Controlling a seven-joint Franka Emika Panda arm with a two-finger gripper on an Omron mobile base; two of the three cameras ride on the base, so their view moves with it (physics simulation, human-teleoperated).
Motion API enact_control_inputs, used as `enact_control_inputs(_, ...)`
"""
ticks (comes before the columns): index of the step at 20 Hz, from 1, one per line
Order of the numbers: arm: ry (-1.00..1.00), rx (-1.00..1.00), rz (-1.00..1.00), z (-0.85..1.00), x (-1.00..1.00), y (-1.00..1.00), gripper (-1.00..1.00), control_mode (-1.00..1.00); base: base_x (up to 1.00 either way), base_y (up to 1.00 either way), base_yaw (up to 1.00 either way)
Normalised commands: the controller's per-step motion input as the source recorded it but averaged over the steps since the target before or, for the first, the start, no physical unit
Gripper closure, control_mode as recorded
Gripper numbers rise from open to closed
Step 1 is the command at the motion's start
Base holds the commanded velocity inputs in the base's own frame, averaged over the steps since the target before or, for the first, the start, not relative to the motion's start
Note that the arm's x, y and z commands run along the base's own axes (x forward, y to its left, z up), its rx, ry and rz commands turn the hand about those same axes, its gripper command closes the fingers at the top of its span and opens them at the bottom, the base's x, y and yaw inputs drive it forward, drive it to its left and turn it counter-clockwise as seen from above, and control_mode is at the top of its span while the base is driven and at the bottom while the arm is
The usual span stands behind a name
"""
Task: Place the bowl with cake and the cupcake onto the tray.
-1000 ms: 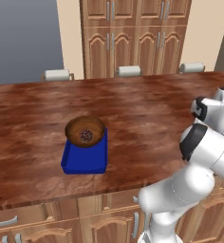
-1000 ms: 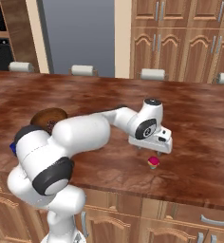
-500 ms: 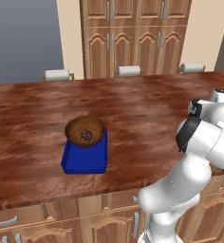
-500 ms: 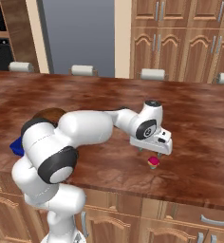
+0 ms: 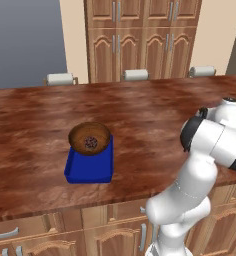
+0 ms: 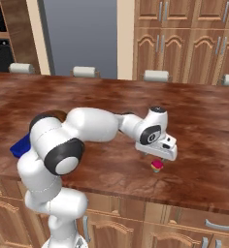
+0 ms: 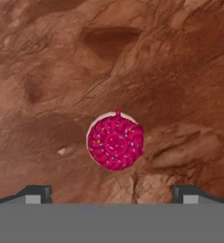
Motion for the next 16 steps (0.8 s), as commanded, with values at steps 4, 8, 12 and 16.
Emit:
enact_control_inputs(4, 0.0, 0.0, -0.03, -0.24, 0.03, -0.15, -1.0, -1.0, 0.0, 0.0, 0.0)
enact_control_inputs(8, 0.0, 0.0, -0.03, -0.22, 0.04, -0.07, -1.0, -1.0, 0.0, 0.0, 0.0)
enact_control_inputs(12, 0.0, 0.0, -0.04, -0.14, 0.11, 0.0, -1.0, -1.0, 0.0, 0.0, 0.0)
enact_control_inputs(16, 0.0, 0.0, -0.04, -0.04, 0.17, 0.0, -1.0, -1.0, 0.0, 0.0, 0.0)
